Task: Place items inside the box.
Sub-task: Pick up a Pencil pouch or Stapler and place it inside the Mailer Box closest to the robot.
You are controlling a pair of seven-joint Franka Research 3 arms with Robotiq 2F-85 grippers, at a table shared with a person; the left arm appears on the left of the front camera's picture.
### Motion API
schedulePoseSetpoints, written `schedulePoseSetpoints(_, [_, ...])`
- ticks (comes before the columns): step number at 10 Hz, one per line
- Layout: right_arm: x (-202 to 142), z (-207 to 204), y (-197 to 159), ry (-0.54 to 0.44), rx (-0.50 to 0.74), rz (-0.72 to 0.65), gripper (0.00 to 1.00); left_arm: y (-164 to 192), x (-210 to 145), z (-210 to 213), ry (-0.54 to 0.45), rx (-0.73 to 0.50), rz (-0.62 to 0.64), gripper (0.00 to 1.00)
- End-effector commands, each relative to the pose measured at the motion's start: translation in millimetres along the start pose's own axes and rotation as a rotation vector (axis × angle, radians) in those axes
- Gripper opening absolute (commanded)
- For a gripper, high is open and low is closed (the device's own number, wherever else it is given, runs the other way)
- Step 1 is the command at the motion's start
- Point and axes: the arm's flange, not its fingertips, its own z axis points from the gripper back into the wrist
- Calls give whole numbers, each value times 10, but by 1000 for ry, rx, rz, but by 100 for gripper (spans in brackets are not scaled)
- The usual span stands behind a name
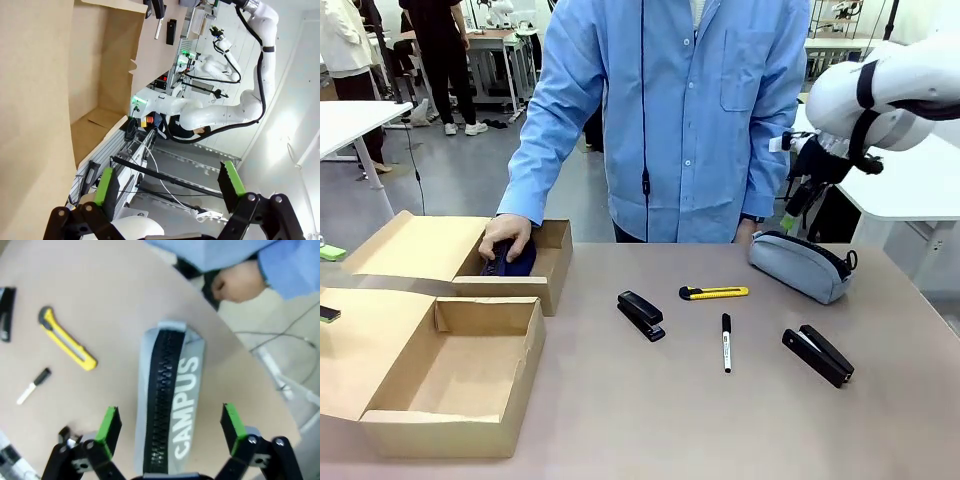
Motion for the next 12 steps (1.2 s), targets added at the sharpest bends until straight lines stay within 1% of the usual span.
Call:
schedulePoseSetpoints(1, [101,22,-55,100,37,35,100,8,-62,10,15,3,-19,100])
schedulePoseSetpoints(2, [129,-115,21,184,46,59,100,8,-62,10,15,3,-19,100])
schedulePoseSetpoints(4, [88,-348,158,241,73,69,100,8,-62,10,15,3,-19,100])
schedulePoseSetpoints(5, [33,-466,199,267,72,19,100,8,-62,10,15,3,-19,100])
schedulePoseSetpoints(7, [-101,-705,208,266,83,-90,100,8,-62,10,15,3,-19,100])
schedulePoseSetpoints(8, [-151,-755,200,252,84,-126,100,8,-62,10,15,3,-19,100])
schedulePoseSetpoints(9, [-187,-769,189,246,82,-144,87,8,-62,10,15,3,-19,100])
schedulePoseSetpoints(10, [-225,-747,185,233,86,-142,41,8,-62,10,15,3,-19,100])
schedulePoseSetpoints(11, [-260,-721,185,228,80,-143,28,8,-62,10,15,3,-19,100])
schedulePoseSetpoints(12, [-287,-706,183,219,80,-148,0,8,-62,10,15,3,-19,100])
